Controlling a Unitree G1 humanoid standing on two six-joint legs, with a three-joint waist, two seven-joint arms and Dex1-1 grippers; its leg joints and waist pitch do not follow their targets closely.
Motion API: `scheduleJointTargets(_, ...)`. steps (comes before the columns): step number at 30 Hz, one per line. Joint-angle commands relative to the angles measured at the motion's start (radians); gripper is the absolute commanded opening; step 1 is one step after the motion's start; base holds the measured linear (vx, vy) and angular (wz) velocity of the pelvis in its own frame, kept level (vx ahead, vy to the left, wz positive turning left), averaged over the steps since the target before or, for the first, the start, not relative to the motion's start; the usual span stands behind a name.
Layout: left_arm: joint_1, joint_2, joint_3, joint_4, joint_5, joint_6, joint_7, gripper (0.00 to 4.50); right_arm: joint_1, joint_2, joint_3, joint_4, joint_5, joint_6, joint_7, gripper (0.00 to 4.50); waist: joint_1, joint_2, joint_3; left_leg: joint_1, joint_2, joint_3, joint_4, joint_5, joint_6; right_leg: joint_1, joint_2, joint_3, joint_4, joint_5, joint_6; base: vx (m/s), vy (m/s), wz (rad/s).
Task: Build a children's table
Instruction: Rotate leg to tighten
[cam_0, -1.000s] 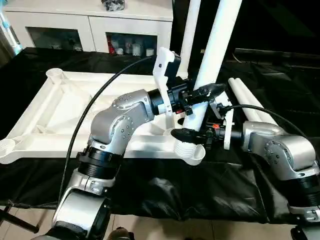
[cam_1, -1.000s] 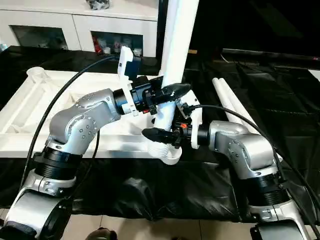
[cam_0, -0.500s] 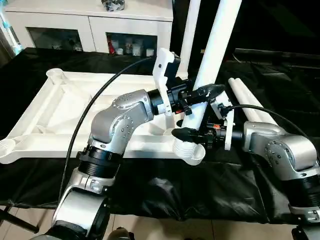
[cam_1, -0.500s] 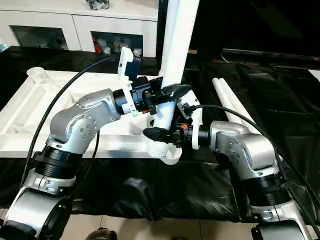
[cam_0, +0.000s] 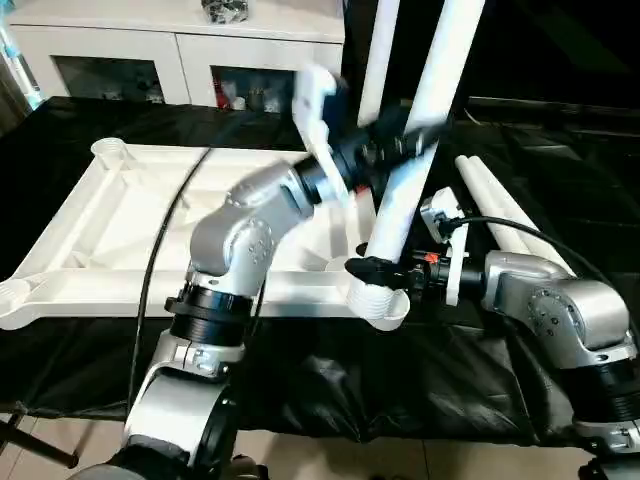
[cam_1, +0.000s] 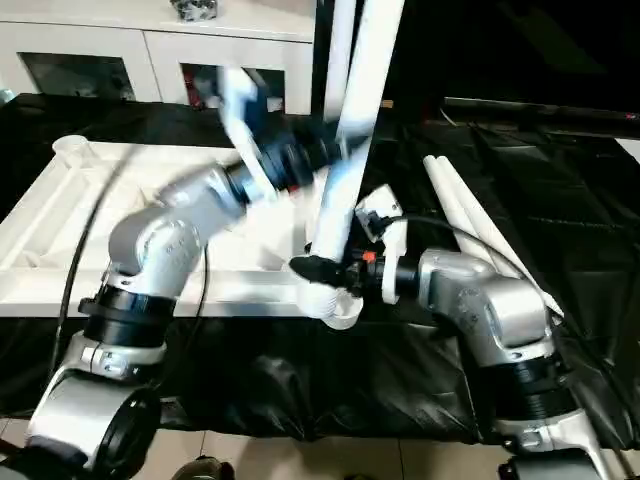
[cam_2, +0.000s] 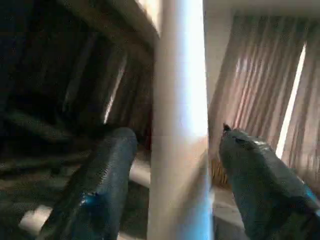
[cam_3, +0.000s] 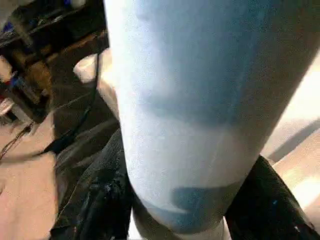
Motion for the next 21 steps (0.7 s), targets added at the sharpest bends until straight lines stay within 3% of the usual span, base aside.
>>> scheduleJointTargets(1, -0.036, -0.016, 0.049, -0.003, -0.025, -0.05, 0.043, 2.97, -0.009, 0.03, -0.063, 0.026, -0.013, -0.059, -0.076, 1.9, 0.002, 0.004, -0.083, 0.029, 0.015, -0.004, -0.069, -0.322, -0.027, 0.047, -0.035, 0.03, -0.068, -0.347, -0.172, 0.0, 0.0, 0.0)
scheduleJointTargets(3, -0.032, 0.0, 0.049, 0.014, 0.0, -0.072, 0.038, 2.97, -0.008, 0.043, -0.086, 0.031, -0.023, -0.084, -0.113, 1.9, 0.0, 0.005, -0.083, 0.03, 0.013, -0.005, -0.07, -0.333, -0.027, 0.049, -0.032, 0.027, -0.073, -0.364, -0.157, 0.0, 0.0, 0.0)
scheduleJointTargets(4, -0.024, 0.015, 0.042, 0.022, 0.022, -0.084, 0.03, 2.97, -0.006, 0.048, -0.1, 0.032, -0.034, -0.101, -0.139, 1.9, -0.002, 0.012, -0.082, 0.031, 0.013, -0.005, -0.072, -0.335, -0.03, 0.044, -0.031, 0.028, -0.075, -0.371, -0.142, 0.0, 0.0, 0.0)
scheduleJointTargets(5, -0.006, 0.049, 0.008, 0.026, 0.06, -0.094, -0.01, 2.97, -0.002, 0.044, -0.106, 0.034, -0.052, -0.113, -0.162, 1.9, -0.004, 0.007, -0.082, 0.029, 0.012, -0.005, -0.072, -0.336, -0.031, 0.046, -0.028, 0.028, -0.075, -0.373, -0.135, 0.0, 0.0, 0.0)
scheduleJointTargets(7, 0.044, 0.136, -0.091, 0.035, 0.166, -0.132, -0.102, 2.97, 0.012, 0.024, -0.11, 0.036, -0.103, -0.14, -0.213, 1.9, -0.006, 0.012, -0.082, 0.029, 0.012, -0.009, -0.077, -0.322, -0.034, 0.045, -0.028, 0.03, -0.077, -0.392, -0.1, 0.0, 0.0, 0.0)
scheduleJointTargets(9, 0.116, 0.231, -0.211, 0.045, 0.274, -0.179, -0.204, 2.97, 0.045, -0.002, -0.111, 0.017, -0.154, -0.165, -0.253, 1.9, -0.012, 0.012, -0.083, 0.033, 0.012, -0.004, -0.077, -0.326, -0.039, 0.042, -0.025, 0.034, -0.077, -0.397, -0.094, 0.0, 0.0, 0.0)
scheduleJointTargets(10, 0.122, 0.238, -0.219, 0.046, 0.281, -0.182, -0.212, 2.97, 0.049, -0.004, -0.112, 0.015, -0.158, -0.168, -0.256, 1.89, -0.01, 0.016, -0.084, 0.032, 0.014, -0.005, -0.078, -0.32, -0.042, 0.043, -0.029, 0.035, -0.075, -0.399, -0.09, 0.0, 0.0, 0.0)
scheduleJointTargets(13, 0.163, 0.274, -0.268, 0.065, 0.311, -0.202, -0.263, 2.97, 0.083, -0.015, -0.111, -0.009, -0.189, -0.196, -0.273, 1.89, -0.011, 0.017, -0.088, 0.031, 0.015, -0.005, -0.079, -0.317, -0.044, 0.043, -0.03, 0.035, -0.068, -0.348, -0.123, 0.0, 0.0, 0.0)
scheduleJointTargets(14, 0.202, 0.311, -0.335, 0.102, 0.363, -0.248, -0.312, 2.97, 0.124, -0.021, -0.114, -0.038, -0.207, -0.205, -0.292, 1.89, -0.012, 0.013, -0.087, 0.032, 0.015, -0.005, -0.079, -0.323, -0.042, 0.042, -0.029, 0.034, -0.069, -0.347, -0.128, 0.0, 0.0, 0.0)
scheduleJointTargets(16, 0.219, 0.321, -0.36, 0.119, 0.377, -0.262, -0.334, 2.97, 0.141, -0.017, -0.124, -0.049, -0.206, -0.2, -0.306, 1.89, -0.014, 0.014, -0.085, 0.03, 0.015, -0.005, -0.081, -0.339, -0.04, 0.043, -0.03, 0.036, -0.068, -0.359, -0.126, 0.0, 0.0, 0.0)
scheduleJointTargets(17, 0.231, 0.327, -0.379, 0.14, 0.391, -0.28, -0.35, 2.97, 0.158, -0.009, -0.135, -0.061, -0.192, -0.188, -0.315, 1.89, -0.016, 0.021, -0.085, 0.031, 0.014, -0.005, -0.081, -0.349, -0.039, 0.043, -0.031, 0.036, -0.069, -0.369, -0.127, 0.0, 0.0, 0.0)
scheduleJointTargets(21, 0.243, 0.349, -0.432, 0.212, 0.443, -0.31, -0.399, 2.97, 0.209, -0.009, -0.128, -0.102, -0.166, -0.158, -0.303, 1.89, -0.019, 0.02, -0.081, 0.034, 0.013, -0.007, -0.082, -0.392, -0.035, 0.041, -0.033, 0.033, -0.08, -0.43, -0.116, 0.0, 0.0, 0.0)
